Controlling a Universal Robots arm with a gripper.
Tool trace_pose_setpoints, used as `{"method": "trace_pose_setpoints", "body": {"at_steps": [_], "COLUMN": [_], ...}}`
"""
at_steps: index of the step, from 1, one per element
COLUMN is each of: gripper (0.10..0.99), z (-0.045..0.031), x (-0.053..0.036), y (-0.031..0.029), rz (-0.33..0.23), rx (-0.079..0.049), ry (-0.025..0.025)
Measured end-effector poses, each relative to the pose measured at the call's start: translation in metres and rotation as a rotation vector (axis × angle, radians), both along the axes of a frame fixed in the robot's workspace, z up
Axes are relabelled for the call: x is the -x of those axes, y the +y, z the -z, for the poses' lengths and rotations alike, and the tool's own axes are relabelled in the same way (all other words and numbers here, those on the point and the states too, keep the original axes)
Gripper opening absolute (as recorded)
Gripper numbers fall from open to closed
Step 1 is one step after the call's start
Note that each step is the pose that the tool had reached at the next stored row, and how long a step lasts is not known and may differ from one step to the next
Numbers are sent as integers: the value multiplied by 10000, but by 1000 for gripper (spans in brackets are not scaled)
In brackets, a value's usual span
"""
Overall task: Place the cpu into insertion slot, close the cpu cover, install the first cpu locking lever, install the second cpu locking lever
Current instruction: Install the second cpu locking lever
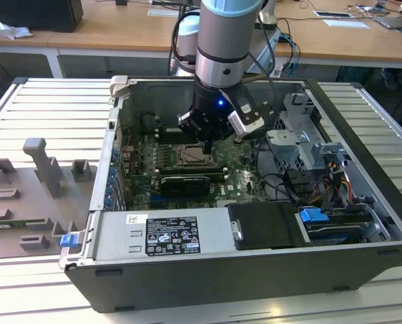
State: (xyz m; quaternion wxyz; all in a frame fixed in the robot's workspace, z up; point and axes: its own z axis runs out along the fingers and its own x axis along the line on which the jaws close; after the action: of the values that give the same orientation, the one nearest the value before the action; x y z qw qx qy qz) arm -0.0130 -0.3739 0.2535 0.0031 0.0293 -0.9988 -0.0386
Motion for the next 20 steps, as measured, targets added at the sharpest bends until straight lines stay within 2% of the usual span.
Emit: {"method": "trace_pose_setpoints", "body": {"at_steps": [6,8,11,13,17,20], "gripper": [106,106,106,106,106,106], "z": [56,69,88,93,106,122], "x": [7,20,85,97,168,234], "y": [-43,-48,-53,-60,-72,-84], "rz": [2,-6,-22,-25,-43,-72], "rx": [-73,-145,-265,-311,-351,-383], "ry": [9,11,12,11,-32,-36]}}
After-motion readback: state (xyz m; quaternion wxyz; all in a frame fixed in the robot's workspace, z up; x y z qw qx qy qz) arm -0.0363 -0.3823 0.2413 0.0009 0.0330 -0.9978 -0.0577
